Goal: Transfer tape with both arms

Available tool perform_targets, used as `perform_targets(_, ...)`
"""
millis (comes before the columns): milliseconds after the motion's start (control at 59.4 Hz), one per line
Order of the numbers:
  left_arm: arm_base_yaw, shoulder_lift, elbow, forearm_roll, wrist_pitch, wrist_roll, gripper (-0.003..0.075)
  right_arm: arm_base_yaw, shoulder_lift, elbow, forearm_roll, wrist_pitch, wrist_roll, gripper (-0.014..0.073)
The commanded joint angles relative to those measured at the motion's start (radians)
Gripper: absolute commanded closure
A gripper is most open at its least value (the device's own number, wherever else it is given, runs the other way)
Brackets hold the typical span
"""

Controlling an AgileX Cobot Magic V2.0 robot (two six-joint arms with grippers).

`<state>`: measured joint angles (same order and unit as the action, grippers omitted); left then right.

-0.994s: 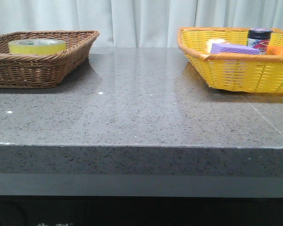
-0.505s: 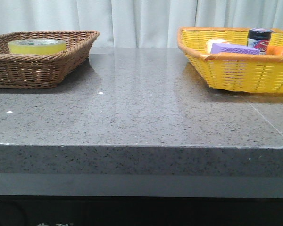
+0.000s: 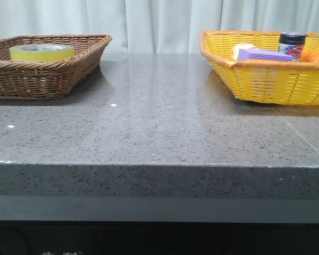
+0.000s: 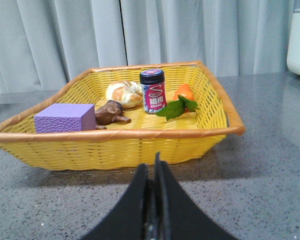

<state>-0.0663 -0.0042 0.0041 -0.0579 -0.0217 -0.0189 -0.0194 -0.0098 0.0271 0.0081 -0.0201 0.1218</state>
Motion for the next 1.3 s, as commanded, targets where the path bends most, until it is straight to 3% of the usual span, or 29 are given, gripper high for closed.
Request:
perform_targets(0,-0.004,-0.018,0.006,-0.008,-0.076,-0.008,0.0741,-0.006,-0.024,-0.007,-0.015,-0.104,-0.05,0.0661)
perform_targets(219,-0.004,-0.018,0.006,-0.008,-0.076,-0.008,0.0741,-0.006,-0.024,-0.007,0.058,-0.113,-0.082,0.0661)
perform_targets(1281,-0.004,-0.018,0.006,-0.008,-0.076,-0.008,0.0741,-0.006,-0.023,-0.007,0.057,-0.113,-0.094,0.0661)
